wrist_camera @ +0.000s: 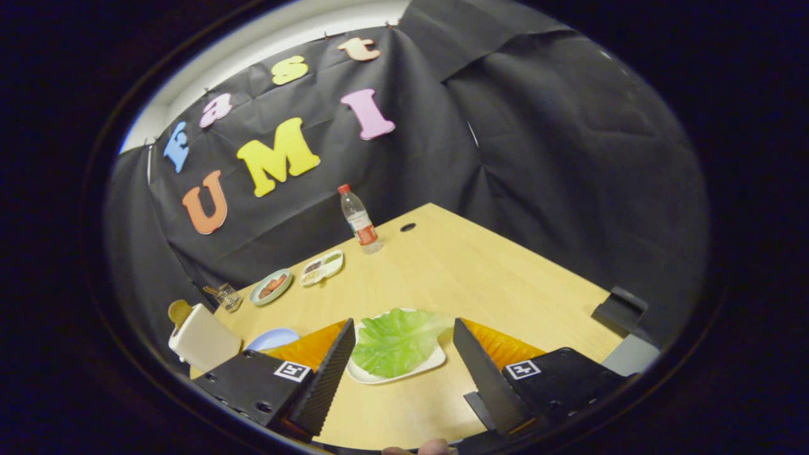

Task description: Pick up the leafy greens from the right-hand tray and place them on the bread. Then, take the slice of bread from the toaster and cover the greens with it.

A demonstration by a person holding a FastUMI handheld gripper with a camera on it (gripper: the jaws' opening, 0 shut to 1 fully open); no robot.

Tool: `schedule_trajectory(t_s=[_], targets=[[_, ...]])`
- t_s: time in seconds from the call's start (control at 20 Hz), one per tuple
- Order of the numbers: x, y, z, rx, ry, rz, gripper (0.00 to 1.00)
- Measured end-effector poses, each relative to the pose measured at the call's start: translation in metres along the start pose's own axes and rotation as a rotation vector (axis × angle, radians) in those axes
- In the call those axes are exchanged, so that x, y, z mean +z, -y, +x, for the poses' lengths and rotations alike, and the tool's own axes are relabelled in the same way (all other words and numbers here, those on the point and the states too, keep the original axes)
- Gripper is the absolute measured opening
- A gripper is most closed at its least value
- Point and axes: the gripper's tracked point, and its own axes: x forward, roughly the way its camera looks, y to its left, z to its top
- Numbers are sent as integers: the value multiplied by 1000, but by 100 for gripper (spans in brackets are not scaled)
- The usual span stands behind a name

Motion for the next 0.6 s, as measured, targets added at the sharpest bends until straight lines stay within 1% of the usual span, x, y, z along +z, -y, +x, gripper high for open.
schedule_trajectory(t_s=[0.15, 0.45, 0.6], targets=[[-8, 13, 21, -45, -28, 60, 96], [-17, 21, 54, -77, -64, 142, 96], [-19, 25, 65, -101, -51, 125, 96]])
